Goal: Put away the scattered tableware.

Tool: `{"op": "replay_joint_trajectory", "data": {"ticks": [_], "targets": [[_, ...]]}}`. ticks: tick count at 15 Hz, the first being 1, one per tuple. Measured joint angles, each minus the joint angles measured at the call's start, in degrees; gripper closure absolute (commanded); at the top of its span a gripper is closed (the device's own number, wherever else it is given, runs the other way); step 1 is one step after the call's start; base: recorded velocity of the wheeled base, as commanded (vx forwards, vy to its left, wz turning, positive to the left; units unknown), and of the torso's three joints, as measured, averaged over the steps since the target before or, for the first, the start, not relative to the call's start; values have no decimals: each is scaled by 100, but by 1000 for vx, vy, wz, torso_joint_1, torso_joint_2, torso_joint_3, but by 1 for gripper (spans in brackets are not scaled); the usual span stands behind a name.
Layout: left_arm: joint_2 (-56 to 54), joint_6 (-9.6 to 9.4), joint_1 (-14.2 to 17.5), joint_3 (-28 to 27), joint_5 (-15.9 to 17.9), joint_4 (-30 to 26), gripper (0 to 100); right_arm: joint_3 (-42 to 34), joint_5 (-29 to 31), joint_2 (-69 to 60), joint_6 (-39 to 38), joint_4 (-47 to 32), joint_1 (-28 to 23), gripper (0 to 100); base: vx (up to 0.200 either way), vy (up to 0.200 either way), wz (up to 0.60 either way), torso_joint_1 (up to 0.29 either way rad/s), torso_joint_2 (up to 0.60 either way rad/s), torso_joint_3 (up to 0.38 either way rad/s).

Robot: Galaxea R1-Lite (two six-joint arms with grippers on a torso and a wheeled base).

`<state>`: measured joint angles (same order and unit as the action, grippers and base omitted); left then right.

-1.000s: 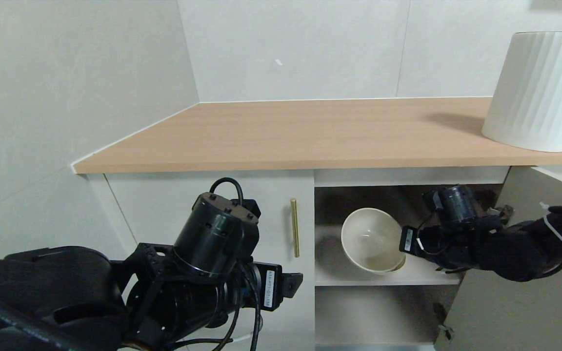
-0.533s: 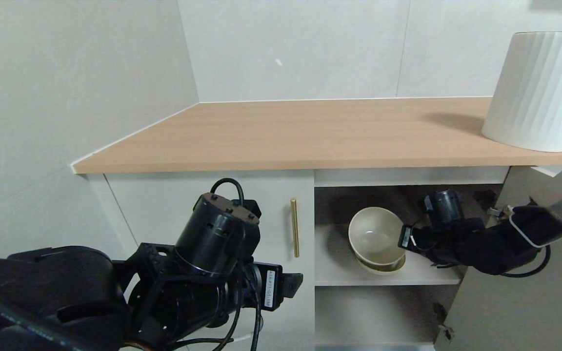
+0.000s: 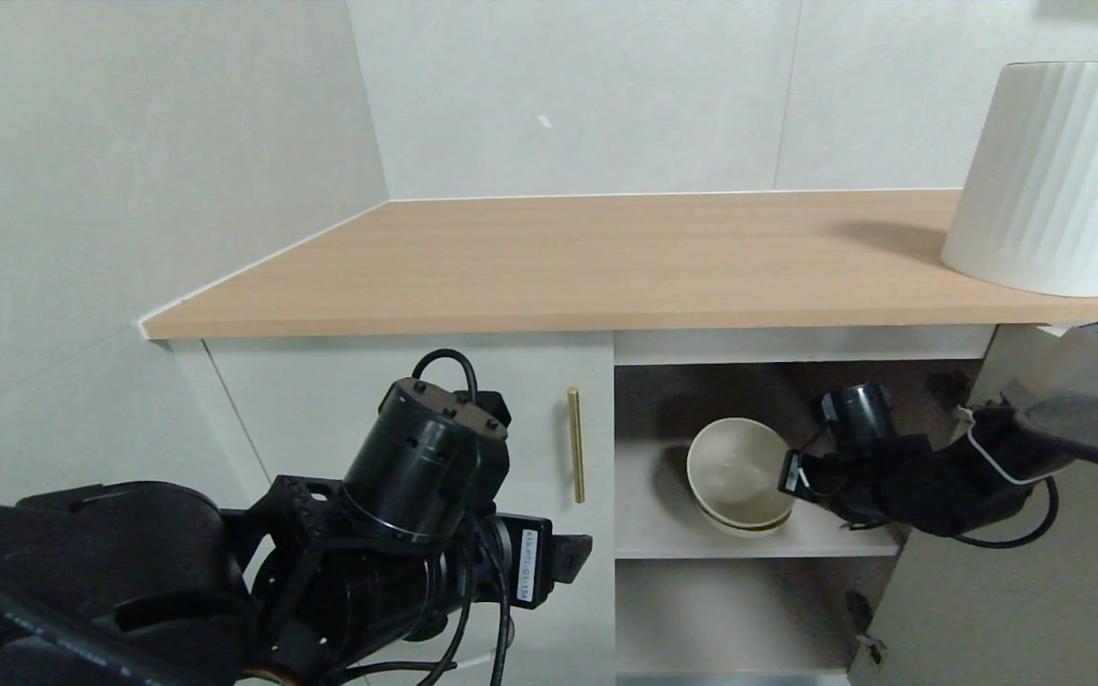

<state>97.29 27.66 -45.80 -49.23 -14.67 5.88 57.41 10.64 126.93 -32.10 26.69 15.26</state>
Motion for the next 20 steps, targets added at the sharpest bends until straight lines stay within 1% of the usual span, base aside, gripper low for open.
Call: {"op": "replay_joint_trajectory", "data": {"ticks": [16, 17, 20], "targets": [[-2, 1, 0, 28, 2, 0, 0, 85, 77, 206, 24, -4, -46, 100, 0, 0, 0, 0, 0, 0], [-2, 1, 0, 28, 0, 0, 0, 83, 79, 207, 27, -4, -44, 0, 0, 0, 0, 0, 0, 0], [-2, 1, 0, 28, 0, 0, 0, 78, 73, 210, 29, -13, -44, 0, 0, 0, 0, 0, 0, 0]]}}
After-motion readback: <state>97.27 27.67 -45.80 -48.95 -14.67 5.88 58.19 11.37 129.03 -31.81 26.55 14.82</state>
